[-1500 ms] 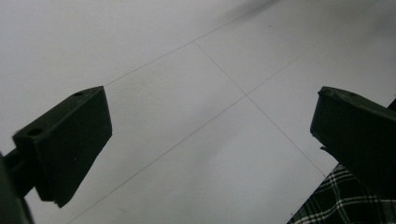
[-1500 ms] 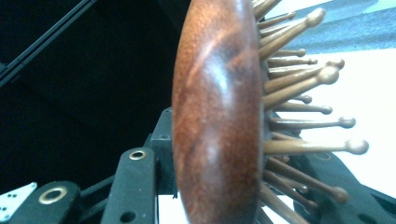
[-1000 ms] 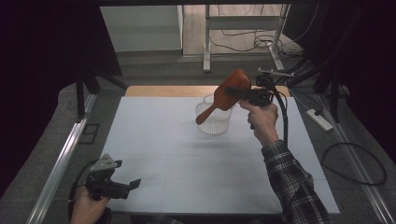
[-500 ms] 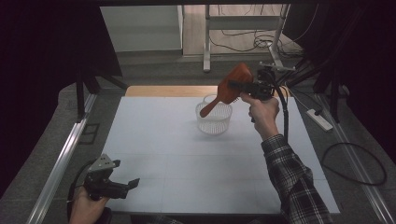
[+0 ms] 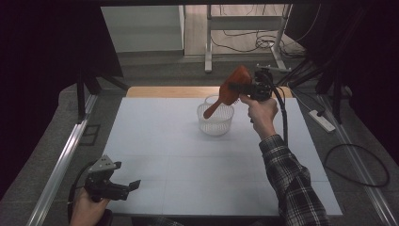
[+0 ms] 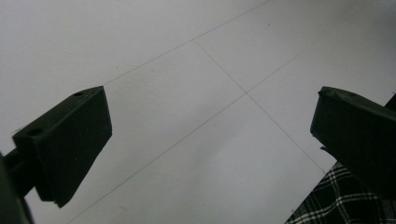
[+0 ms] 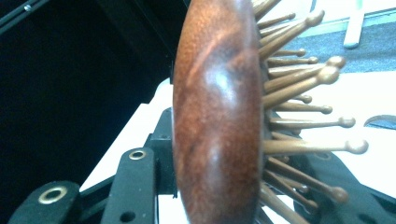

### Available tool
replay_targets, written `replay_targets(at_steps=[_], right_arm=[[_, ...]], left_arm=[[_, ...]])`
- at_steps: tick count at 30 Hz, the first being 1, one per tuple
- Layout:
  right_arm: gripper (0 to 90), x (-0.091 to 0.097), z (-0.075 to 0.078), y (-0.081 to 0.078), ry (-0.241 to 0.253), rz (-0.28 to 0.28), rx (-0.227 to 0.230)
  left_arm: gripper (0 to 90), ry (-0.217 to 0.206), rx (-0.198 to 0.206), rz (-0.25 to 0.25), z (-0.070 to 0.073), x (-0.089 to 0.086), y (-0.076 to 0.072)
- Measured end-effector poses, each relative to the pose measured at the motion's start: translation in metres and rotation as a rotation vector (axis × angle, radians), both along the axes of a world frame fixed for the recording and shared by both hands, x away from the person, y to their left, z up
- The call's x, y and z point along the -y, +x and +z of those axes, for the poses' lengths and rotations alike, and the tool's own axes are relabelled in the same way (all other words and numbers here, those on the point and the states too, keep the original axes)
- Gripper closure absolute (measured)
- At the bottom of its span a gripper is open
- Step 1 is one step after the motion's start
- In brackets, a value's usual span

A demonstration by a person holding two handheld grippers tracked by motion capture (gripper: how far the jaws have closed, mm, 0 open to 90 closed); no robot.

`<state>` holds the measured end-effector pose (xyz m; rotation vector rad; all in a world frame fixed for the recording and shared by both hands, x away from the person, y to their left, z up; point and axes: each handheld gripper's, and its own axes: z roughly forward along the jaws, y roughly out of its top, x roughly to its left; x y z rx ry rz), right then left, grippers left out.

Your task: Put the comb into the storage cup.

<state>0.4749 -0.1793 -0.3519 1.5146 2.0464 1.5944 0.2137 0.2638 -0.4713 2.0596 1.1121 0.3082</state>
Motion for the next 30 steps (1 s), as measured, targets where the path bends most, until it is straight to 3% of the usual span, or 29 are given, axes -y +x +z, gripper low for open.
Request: replay_targets(at_steps=[30], right_arm=[[56.1, -0.017, -0.046, 0.003, -0.069, 0.001, -0.048]], left_arm=[[0.0, 0.003, -0.003, -0.002, 0.0, 0.0, 0.0]])
